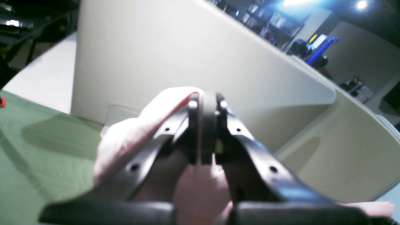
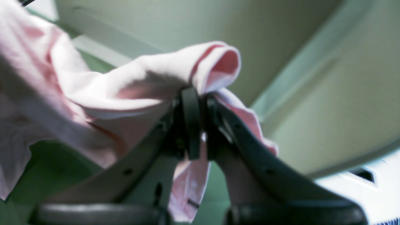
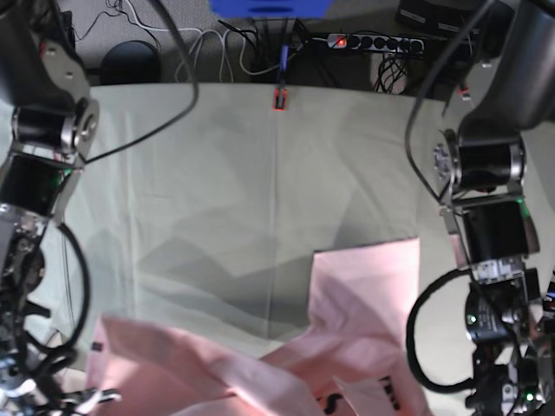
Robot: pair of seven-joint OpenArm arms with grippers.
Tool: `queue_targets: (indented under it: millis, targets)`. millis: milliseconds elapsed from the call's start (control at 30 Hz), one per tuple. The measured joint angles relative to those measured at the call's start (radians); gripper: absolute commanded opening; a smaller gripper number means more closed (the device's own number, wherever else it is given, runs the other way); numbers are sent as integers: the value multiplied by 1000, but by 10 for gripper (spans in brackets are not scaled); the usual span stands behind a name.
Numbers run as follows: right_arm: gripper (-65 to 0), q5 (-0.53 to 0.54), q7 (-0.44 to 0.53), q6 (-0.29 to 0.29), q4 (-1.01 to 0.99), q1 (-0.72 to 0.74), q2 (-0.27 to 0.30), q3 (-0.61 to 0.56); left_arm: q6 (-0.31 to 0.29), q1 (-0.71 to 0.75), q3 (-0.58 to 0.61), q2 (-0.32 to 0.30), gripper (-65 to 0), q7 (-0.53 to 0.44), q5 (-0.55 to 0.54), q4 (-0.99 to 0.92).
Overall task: Layout the t-shirt on the table in an organized manner, then fold the t-shirt properly
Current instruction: 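Lift the t-shirt high with both grippers and shake it out, then lower the t-shirt onto the table with both grippers, spreading it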
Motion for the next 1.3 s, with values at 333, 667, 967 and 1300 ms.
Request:
queue_targets:
  millis: [333, 667, 967, 1300]
  targets:
    - [-650, -8, 1, 55, 67, -244, -19, 94, -2, 254, -81, -5, -647, 106, -158, 34]
    - [-650, -8, 3, 62, 146, -521, -99, 90, -5, 681, -168, -72, -649, 98, -329, 234]
    - [-650, -4, 10, 60, 202, -539, -95, 93, -9, 1053, -424, -69, -649, 106, -508, 499]
    - [-650, -2, 2, 61, 227, -548, -102, 89, -19, 1284, -523, -80, -643, 103, -696, 484]
